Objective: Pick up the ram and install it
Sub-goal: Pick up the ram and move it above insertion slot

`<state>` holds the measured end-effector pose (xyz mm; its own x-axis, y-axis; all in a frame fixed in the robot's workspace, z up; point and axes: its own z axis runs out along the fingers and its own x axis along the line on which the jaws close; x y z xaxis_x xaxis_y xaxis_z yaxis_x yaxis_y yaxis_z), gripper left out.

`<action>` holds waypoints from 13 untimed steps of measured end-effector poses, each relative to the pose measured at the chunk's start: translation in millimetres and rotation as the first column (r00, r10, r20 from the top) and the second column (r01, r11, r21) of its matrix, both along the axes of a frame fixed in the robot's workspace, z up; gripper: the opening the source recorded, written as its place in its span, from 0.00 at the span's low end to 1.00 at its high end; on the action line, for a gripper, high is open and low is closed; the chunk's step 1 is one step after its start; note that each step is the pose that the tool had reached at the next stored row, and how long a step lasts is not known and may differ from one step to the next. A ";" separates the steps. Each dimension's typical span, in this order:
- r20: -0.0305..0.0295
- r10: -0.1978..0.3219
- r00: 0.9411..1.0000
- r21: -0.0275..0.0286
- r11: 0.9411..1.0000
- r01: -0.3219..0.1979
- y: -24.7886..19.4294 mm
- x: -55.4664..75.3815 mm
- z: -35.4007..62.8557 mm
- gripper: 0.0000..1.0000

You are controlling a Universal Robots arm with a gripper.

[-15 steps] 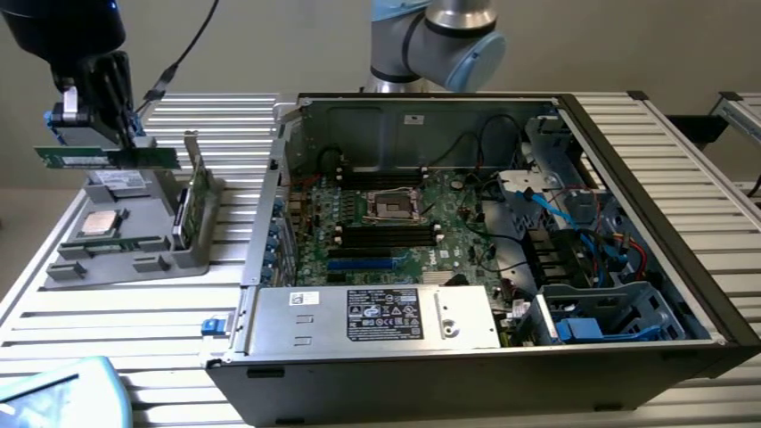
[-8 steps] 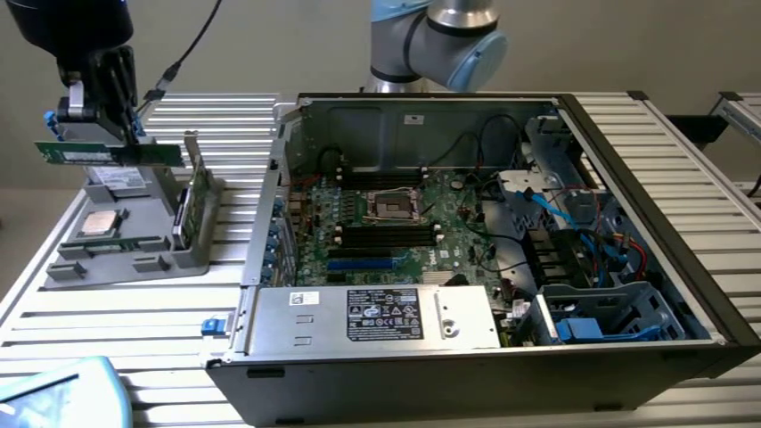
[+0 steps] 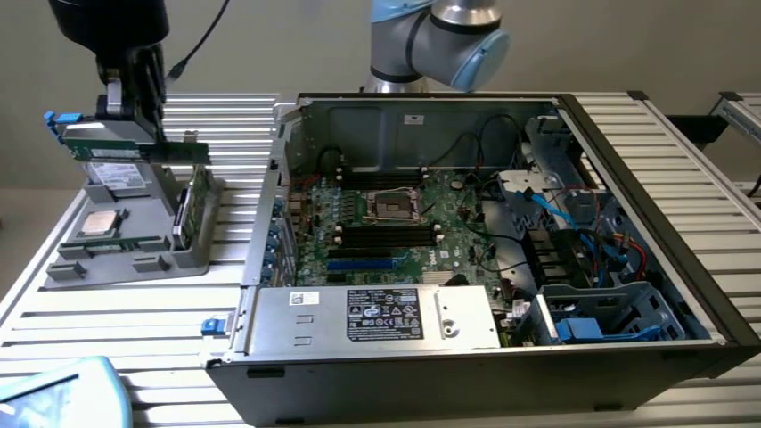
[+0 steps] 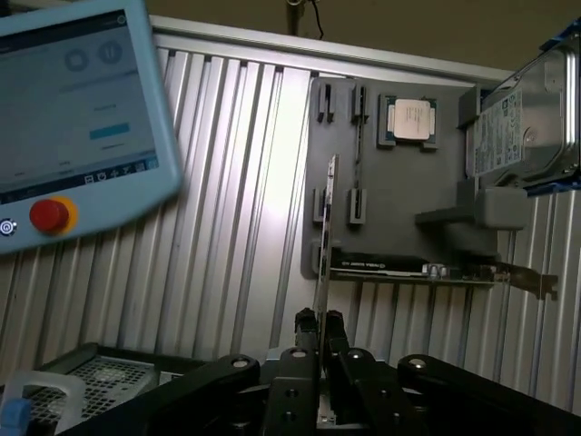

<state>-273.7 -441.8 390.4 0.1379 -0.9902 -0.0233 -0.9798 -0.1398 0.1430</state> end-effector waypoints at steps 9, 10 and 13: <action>0.000 0.000 1.000 0.007 1.000 0.000 -4.5 40.9 3.8 0.14; 0.000 0.000 1.000 0.007 1.000 0.000 -4.8 45.5 4.1 0.14; 0.000 0.000 1.000 0.007 1.000 0.000 -5.6 59.3 4.4 0.14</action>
<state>-214.5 -447.5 394.8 0.1379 -0.9900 -0.0307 -0.9798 -0.1409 0.1417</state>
